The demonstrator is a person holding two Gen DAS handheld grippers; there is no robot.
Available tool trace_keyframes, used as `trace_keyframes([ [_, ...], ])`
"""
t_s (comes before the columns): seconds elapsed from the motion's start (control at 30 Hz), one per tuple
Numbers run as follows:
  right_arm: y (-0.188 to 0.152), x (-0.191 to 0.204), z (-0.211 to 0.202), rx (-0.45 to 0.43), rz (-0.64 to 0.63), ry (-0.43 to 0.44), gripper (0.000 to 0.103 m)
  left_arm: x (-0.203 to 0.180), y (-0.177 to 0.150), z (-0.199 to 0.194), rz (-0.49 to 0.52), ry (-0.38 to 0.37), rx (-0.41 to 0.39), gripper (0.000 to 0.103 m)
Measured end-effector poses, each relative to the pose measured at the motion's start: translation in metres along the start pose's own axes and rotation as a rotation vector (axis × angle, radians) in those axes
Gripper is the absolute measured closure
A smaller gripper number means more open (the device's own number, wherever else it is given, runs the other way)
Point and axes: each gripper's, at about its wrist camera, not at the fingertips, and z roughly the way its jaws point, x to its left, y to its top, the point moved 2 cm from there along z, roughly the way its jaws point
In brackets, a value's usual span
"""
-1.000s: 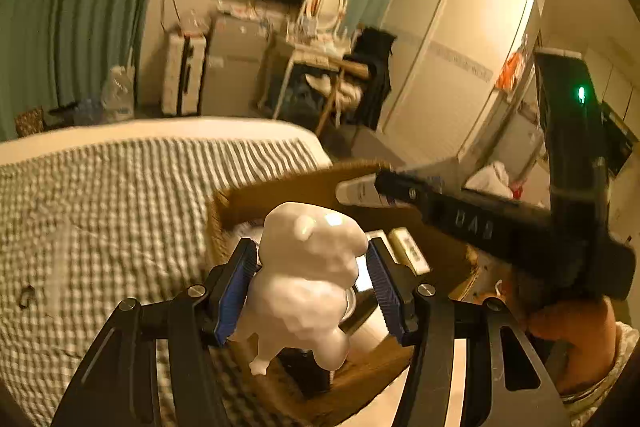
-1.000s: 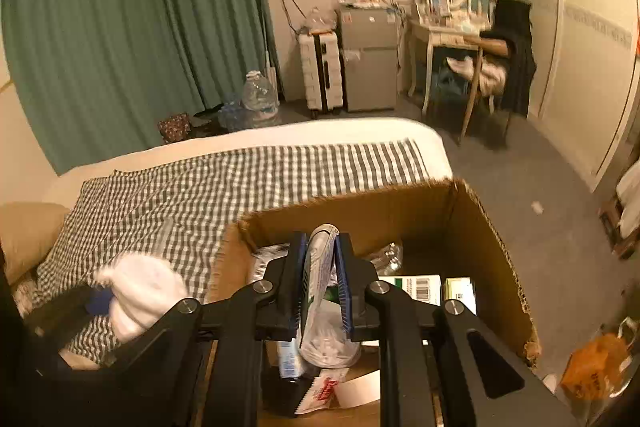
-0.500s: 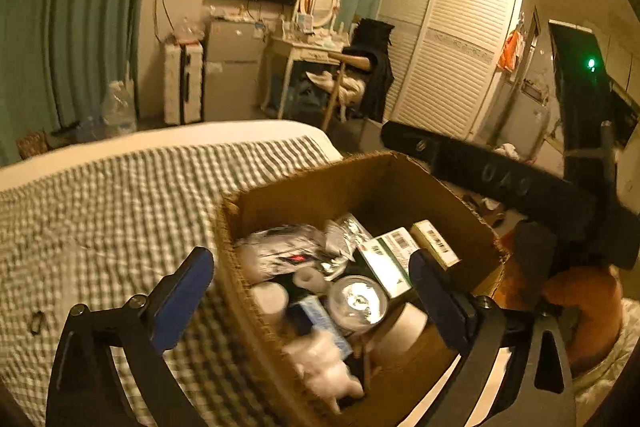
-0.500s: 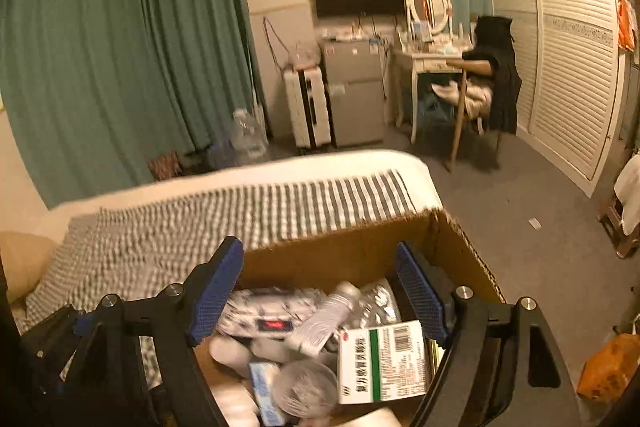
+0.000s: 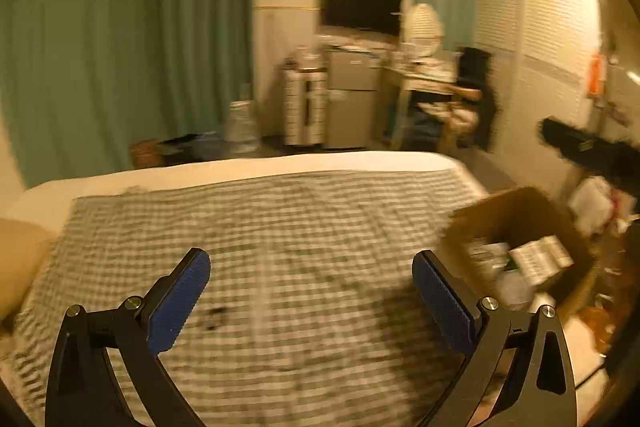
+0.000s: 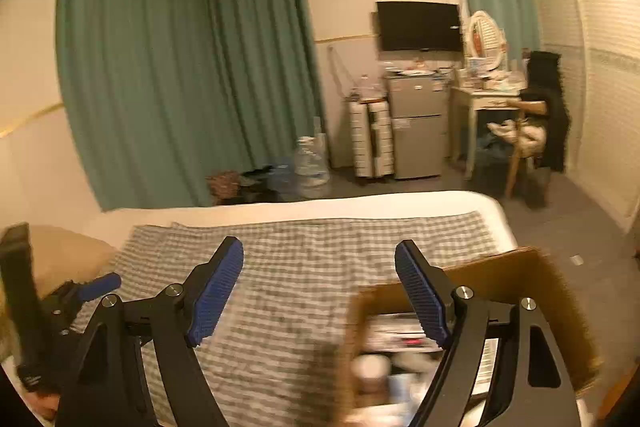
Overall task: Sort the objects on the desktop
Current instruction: 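Grasp the black hair tie with the left tool while the right tool grasps the clear comb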
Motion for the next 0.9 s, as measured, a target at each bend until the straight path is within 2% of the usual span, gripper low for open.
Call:
trace_keyframes([
  [0.07,-0.009,0.024,0.013,0.010,0.014,0.045,0.024,0.036,-0.020,0.001,-0.029,0.098,0.011,0.000],
  [0.1,-0.015,0.035,0.021,0.019,0.018,0.063,0.024,0.049,-0.030,0.003,-0.045,0.121,0.023,0.000],
  [0.23,-0.059,0.075,0.073,0.093,0.026,0.078,0.024,0.100,-0.077,0.025,-0.127,0.178,0.107,0.000],
  [0.37,-0.107,0.096,0.120,0.194,0.031,0.067,0.024,0.124,-0.116,0.060,-0.173,0.209,0.196,0.000],
  [0.53,-0.149,0.087,0.169,0.327,0.028,0.033,0.024,0.130,-0.140,0.096,-0.178,0.175,0.231,0.000],
  [0.63,-0.159,0.079,0.184,0.354,0.048,0.026,0.024,0.125,-0.144,0.118,-0.124,0.152,0.236,0.000],
  [0.8,-0.174,0.075,0.204,0.401,-0.016,-0.015,0.024,0.114,-0.142,0.160,-0.012,0.109,0.248,0.000],
  [0.9,-0.176,0.077,0.212,0.422,-0.007,0.004,0.024,0.115,-0.135,0.178,-0.011,0.083,0.230,0.000],
])
